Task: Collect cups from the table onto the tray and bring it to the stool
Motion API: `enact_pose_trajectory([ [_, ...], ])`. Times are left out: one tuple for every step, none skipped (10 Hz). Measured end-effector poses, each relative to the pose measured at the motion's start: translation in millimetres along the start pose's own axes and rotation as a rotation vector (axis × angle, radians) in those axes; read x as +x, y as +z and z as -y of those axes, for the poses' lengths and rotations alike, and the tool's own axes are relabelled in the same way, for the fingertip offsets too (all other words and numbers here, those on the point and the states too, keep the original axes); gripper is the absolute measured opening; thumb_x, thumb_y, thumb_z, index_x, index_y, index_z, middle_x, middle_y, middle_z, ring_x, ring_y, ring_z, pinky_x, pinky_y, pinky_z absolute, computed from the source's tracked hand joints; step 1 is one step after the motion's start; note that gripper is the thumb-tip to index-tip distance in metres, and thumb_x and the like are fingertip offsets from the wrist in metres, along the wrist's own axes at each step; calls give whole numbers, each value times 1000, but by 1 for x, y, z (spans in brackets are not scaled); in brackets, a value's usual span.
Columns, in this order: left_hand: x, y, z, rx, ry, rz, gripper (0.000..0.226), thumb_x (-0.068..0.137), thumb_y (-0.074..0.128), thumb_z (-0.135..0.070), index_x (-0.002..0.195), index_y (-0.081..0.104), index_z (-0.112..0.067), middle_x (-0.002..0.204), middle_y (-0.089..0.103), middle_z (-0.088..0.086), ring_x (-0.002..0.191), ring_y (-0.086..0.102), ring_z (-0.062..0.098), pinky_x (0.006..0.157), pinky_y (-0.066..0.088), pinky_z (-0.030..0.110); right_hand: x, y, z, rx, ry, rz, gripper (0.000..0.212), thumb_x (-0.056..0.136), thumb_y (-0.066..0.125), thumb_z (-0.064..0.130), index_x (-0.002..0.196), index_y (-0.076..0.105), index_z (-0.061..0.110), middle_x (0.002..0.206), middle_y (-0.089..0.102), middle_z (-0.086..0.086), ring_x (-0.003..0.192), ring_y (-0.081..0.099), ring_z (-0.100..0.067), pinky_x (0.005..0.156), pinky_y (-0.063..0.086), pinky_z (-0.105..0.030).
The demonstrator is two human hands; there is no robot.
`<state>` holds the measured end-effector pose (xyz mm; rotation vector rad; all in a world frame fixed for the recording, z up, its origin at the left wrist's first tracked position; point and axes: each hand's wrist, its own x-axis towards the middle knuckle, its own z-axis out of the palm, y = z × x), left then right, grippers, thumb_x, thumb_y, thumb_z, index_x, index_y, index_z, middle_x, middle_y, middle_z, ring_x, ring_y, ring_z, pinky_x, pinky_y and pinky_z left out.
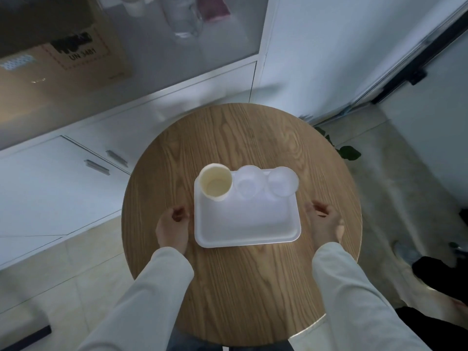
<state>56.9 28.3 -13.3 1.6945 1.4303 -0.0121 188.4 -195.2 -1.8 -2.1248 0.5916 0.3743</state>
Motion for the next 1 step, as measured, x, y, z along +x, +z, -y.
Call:
enact_pose_trajectory([
  [-9, -5, -8, -51, 67, 24, 28, 92, 53, -23, 115, 60, -10, 112, 63, 7, 95, 53, 16, 85, 41, 28, -14, -2, 4, -18, -56, 75, 29, 80, 65, 30, 103, 64, 13, 100, 64, -1, 91, 57, -18, 79, 41, -28],
])
